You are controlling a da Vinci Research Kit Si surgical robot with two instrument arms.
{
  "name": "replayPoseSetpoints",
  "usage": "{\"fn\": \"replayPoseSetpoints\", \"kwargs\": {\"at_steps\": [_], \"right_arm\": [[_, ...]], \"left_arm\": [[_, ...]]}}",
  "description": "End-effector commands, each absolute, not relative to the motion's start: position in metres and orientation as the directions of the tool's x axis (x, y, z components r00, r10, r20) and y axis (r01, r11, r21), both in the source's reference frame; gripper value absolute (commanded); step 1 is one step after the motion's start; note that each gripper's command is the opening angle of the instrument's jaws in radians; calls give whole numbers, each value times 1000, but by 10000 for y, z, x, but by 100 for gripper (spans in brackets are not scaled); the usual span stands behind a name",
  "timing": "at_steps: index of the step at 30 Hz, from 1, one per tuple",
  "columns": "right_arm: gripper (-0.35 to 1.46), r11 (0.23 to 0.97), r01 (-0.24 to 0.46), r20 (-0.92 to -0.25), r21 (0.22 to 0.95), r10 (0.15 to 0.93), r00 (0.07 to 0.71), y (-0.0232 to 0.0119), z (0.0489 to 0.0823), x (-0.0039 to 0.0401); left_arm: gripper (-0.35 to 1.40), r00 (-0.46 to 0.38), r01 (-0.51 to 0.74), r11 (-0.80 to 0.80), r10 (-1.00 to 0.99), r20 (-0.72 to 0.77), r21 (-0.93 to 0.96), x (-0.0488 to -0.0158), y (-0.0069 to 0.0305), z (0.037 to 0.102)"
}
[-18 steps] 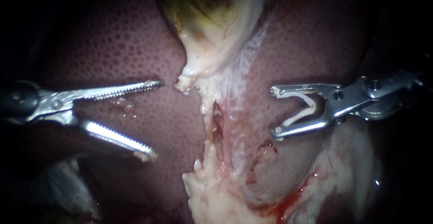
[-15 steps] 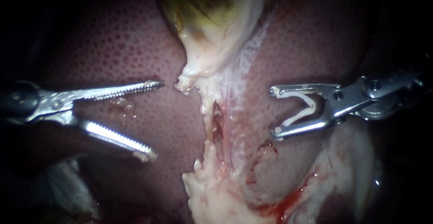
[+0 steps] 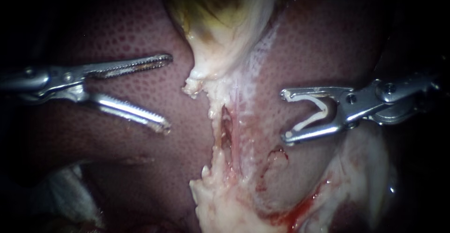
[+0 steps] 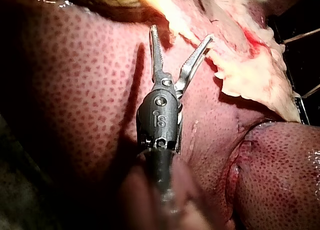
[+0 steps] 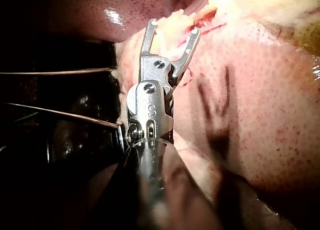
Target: Grabbing gallbladder
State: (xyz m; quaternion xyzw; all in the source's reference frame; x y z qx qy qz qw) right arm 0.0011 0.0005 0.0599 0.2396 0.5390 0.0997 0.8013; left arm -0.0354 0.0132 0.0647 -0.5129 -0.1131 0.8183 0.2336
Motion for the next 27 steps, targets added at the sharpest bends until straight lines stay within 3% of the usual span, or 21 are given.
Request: {"fn": "replayPoseSetpoints", "kwargs": {"at_steps": [1,7,12,20,23,25,27], "right_arm": [[59,865,98,-816,491,418,399,5,599,11],[59,865,98,-816,491,418,399,5,599,11],[59,865,99,-816,491,418,399,5,599,11],[59,865,99,-816,491,418,399,5,599,11],[59,865,99,-816,491,418,399,5,599,11],[59,865,99,-816,491,418,399,5,599,11],[59,865,99,-816,491,418,399,5,599,11]], "left_arm": [[71,-363,-276,-858,511,-780,-434,-357,135,651],[61,-336,-299,-819,570,-750,-489,-383,145,671],[26,-314,-316,-786,615,-723,-532,-390,145,677],[4,-301,-319,-768,637,-709,-555,-378,143,686],[-10,-310,-321,-766,641,-702,-558,-377,140,689],[-35,-319,-314,-763,645,-694,-565,-376,136,690],[-35,-332,-311,-763,645,-688,-566,-374,134,691]]}}
